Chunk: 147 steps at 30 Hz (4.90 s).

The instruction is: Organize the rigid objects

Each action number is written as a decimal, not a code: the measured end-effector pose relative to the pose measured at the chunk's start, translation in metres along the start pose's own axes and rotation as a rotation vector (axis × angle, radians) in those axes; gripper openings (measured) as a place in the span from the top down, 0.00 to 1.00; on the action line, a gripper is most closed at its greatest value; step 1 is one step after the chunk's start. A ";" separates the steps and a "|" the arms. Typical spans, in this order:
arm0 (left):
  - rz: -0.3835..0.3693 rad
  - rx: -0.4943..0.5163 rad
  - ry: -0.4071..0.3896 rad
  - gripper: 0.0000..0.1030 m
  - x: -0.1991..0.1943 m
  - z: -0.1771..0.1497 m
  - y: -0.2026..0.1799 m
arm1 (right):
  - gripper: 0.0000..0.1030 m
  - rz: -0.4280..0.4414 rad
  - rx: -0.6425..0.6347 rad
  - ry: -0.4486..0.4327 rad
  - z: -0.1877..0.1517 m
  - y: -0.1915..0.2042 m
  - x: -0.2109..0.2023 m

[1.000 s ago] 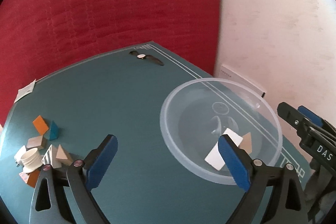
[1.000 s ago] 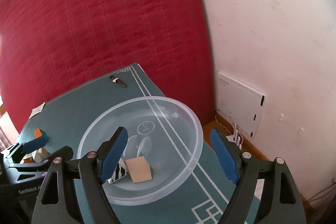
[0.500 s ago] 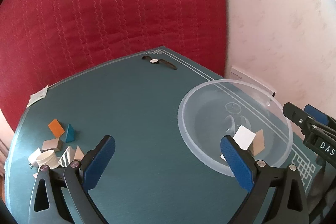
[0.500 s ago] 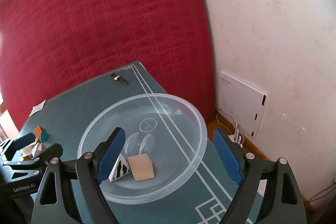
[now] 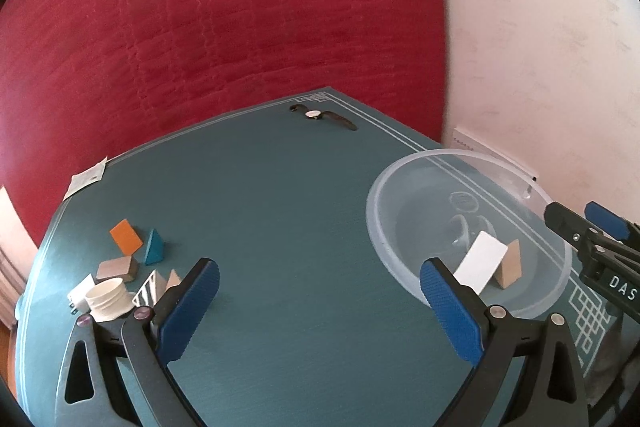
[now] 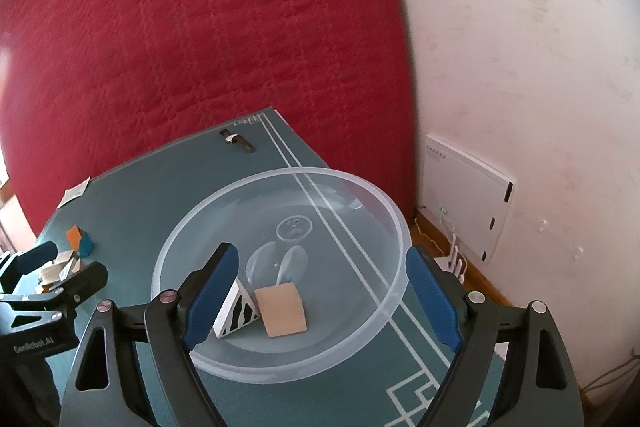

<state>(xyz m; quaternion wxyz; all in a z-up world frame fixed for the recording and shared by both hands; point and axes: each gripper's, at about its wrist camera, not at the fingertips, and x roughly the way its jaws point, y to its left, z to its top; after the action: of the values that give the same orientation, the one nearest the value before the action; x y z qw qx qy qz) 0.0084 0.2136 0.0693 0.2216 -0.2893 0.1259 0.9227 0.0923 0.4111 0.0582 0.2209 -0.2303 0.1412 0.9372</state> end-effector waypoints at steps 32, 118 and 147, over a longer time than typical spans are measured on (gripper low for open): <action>0.208 -0.213 0.026 0.01 -0.021 -0.034 0.147 | 0.16 0.155 -0.275 0.008 -0.032 0.107 -0.005; 0.146 -0.301 0.155 0.60 -0.036 -0.108 0.220 | 0.46 0.553 -0.392 0.417 -0.063 0.320 0.078; 0.141 -0.291 0.160 0.60 -0.033 -0.108 0.214 | 0.70 0.519 -0.478 0.371 -0.078 0.301 0.057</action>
<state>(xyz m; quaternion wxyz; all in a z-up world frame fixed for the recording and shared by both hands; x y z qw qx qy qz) -0.0183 -0.0224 0.0244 0.1015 -0.3814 0.0282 0.9184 -0.0691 0.1425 0.0124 -0.1123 -0.3972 0.0098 0.9108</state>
